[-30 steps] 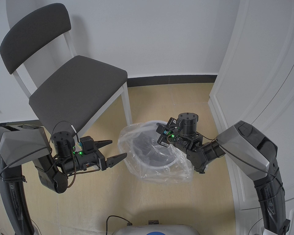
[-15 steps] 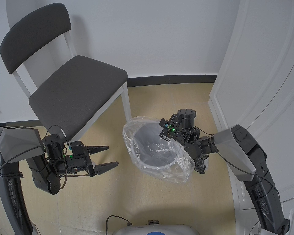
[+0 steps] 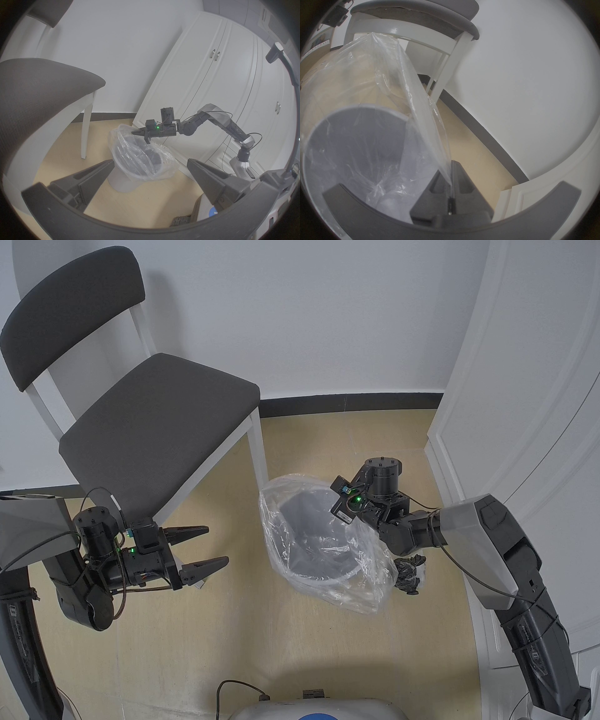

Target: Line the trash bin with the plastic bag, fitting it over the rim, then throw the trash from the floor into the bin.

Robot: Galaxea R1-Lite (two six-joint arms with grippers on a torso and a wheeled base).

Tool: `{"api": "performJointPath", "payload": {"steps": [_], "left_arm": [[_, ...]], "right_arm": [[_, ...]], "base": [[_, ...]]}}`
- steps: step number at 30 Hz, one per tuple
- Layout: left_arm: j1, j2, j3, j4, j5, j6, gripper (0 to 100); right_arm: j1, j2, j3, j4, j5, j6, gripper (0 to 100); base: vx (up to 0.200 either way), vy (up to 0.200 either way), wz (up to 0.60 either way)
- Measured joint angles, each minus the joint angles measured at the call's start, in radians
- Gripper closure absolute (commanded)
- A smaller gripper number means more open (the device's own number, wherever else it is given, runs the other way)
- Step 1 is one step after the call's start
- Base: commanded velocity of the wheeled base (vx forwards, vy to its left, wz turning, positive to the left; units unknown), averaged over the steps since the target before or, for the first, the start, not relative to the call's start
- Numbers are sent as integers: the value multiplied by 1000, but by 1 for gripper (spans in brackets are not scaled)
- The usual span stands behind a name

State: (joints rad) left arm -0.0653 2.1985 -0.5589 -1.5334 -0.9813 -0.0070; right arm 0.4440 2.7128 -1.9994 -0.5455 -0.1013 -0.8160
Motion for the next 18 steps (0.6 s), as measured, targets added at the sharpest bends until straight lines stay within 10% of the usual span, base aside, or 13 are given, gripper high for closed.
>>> {"api": "performJointPath", "payload": {"steps": [18], "left_arm": [[17, -5, 29, 0, -1, 13, 0]], "right_arm": [[-52, 7, -1, -104, -86, -20, 100]], "base": [[0, 0, 0]]}}
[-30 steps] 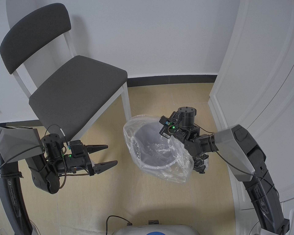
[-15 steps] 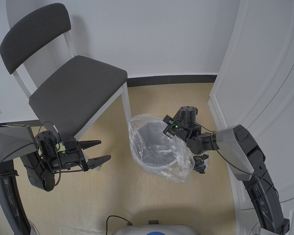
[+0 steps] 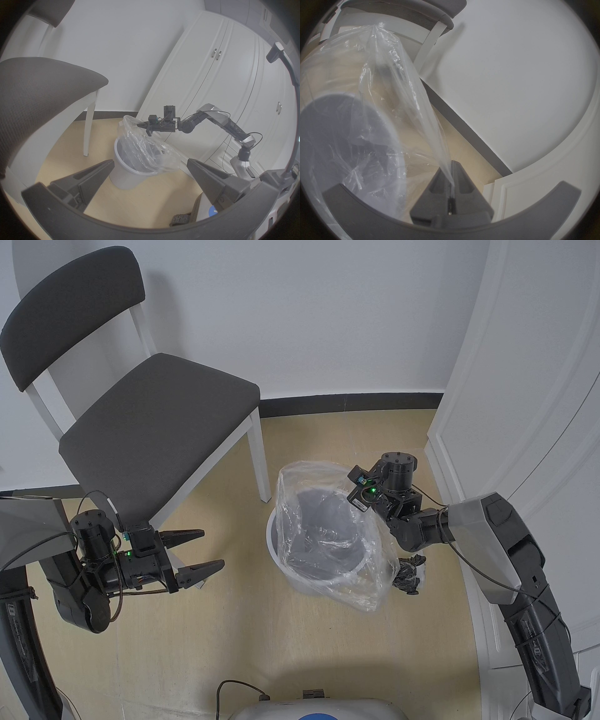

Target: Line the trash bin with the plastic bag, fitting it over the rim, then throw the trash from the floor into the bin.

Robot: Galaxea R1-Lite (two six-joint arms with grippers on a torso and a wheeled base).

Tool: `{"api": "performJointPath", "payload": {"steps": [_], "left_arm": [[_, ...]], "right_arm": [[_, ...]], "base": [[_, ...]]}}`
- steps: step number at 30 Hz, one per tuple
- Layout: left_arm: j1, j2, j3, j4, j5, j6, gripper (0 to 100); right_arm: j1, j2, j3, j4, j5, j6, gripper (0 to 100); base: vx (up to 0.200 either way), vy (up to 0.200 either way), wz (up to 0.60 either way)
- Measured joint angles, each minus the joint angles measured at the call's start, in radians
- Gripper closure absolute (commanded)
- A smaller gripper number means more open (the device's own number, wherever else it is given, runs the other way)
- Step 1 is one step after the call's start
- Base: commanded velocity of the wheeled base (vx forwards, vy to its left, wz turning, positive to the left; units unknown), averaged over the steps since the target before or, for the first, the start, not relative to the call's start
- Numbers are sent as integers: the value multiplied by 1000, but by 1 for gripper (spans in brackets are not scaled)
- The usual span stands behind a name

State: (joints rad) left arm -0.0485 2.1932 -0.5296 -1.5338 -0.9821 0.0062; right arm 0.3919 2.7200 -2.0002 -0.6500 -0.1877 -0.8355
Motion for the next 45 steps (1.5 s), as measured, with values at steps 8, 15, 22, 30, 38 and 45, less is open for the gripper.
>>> {"api": "performJointPath", "payload": {"steps": [8, 15, 22, 30, 38, 45], "left_arm": [[1, 0, 9, 0, 0, 0, 0], [-1, 0, 16, 0, 10, 0, 0], [-24, 1, 13, 1, 118, -5, 0], [-67, 3, -4, 2, 227, -12, 0], [-81, 5, -8, 2, 249, -14, 0], [-92, 9, -10, 2, 291, -14, 0]], "right_arm": [[27, -7, 0, -3, 3, 39, 0], [61, -84, 42, 49, 2, 106, 0], [74, -200, 153, 159, -15, 294, 0], [70, -294, 201, 496, -47, 534, 0], [81, -344, 107, 989, 24, 851, 0], [93, -373, 22, 1102, 62, 973, 0]], "base": [[0, 0, 0], [0, 0, 0], [0, 0, 0], [0, 0, 0], [0, 0, 0], [0, 0, 0]]}}
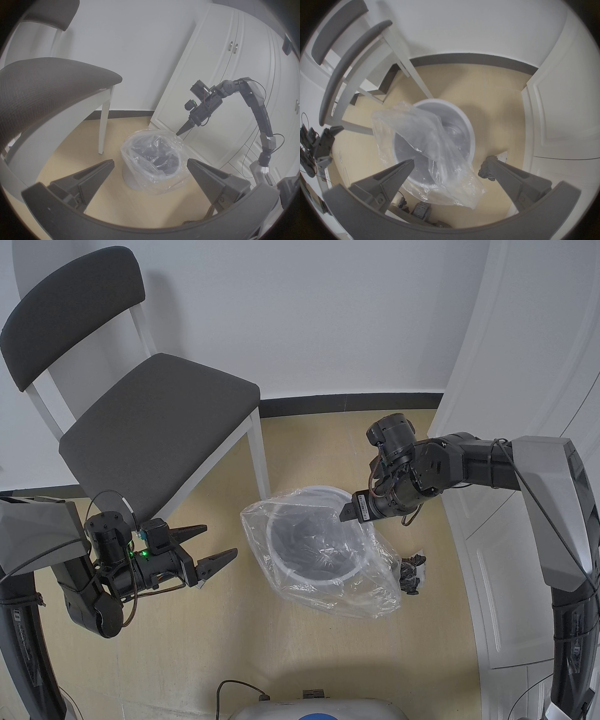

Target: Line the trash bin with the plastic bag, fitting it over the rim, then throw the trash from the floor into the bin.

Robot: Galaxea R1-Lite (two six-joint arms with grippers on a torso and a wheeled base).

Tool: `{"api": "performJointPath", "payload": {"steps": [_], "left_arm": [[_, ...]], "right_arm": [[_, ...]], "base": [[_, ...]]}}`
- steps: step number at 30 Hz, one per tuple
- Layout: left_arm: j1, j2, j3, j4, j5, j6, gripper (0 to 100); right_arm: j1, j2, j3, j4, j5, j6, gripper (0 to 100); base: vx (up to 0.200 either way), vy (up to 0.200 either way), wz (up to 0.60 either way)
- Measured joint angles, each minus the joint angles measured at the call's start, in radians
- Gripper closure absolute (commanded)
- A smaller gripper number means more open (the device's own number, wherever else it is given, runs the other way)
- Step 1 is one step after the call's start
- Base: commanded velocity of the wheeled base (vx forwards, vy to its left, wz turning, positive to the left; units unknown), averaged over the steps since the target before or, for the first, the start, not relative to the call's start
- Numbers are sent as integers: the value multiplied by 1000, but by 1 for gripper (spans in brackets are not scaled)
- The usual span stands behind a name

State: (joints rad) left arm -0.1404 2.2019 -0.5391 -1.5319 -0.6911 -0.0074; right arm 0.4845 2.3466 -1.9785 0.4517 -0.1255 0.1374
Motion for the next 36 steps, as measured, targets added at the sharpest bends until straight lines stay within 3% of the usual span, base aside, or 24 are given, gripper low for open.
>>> {"api": "performJointPath", "payload": {"steps": [7, 14, 21, 22, 36], "left_arm": [[-4, 5, 3, 0, 9, 4, 0], [-11, 5, 11, 0, 51, 7, 0], [-16, 5, 13, 0, 62, 8, 0], [-16, 5, 13, 0, 63, 8, 0], [-12, 11, 15, -1, 63, 8, 0]], "right_arm": [[12, -26, 96, -62, -66, -18, 0], [26, -10, 212, -286, -96, -49, 0], [33, 9, 245, -305, -102, -62, 0], [33, 10, 245, -306, -102, -62, 100], [16, 25, 140, -405, -100, -65, 100]], "base": [[0, 0, 0], [0, 0, 0], [0, 0, 0], [0, 0, 0], [0, 0, 0]]}}
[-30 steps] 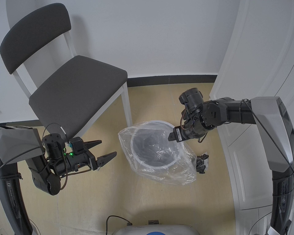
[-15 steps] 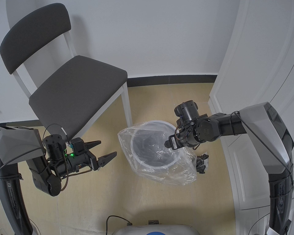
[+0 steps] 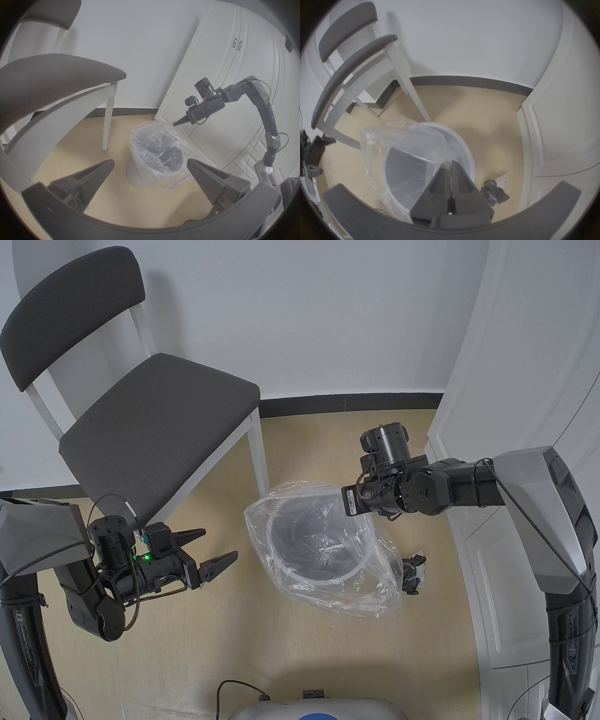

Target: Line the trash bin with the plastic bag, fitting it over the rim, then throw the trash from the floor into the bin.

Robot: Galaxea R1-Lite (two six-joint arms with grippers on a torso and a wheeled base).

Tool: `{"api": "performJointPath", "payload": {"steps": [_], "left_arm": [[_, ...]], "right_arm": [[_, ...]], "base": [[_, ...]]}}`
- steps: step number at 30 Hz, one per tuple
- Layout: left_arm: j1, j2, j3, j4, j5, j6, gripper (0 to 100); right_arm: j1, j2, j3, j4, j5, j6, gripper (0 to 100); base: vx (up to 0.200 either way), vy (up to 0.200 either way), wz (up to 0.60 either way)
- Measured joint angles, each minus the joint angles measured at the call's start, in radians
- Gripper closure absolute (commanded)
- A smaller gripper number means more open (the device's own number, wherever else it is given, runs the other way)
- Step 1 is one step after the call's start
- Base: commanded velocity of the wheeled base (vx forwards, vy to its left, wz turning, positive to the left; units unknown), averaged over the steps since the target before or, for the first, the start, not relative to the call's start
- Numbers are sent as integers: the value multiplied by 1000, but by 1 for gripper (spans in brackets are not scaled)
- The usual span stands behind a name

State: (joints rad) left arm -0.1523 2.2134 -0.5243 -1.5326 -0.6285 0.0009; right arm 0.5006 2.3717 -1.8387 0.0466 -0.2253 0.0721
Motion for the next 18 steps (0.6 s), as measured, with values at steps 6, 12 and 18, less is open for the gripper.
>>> {"api": "performJointPath", "payload": {"steps": [6, 12, 18], "left_arm": [[-4, 10, 0, 0, 1, 1, 0], [-6, 21, 0, 0, 4, 1, 0], [-6, 26, 3, -1, 5, 1, 0]], "right_arm": [[-21, 70, -127, -7, -1, 10, 100], [-39, 142, -157, -176, -28, -6, 100], [-64, 205, -161, -391, -89, -107, 100]], "base": [[0, 0, 0], [0, 0, 0], [0, 0, 0]]}}
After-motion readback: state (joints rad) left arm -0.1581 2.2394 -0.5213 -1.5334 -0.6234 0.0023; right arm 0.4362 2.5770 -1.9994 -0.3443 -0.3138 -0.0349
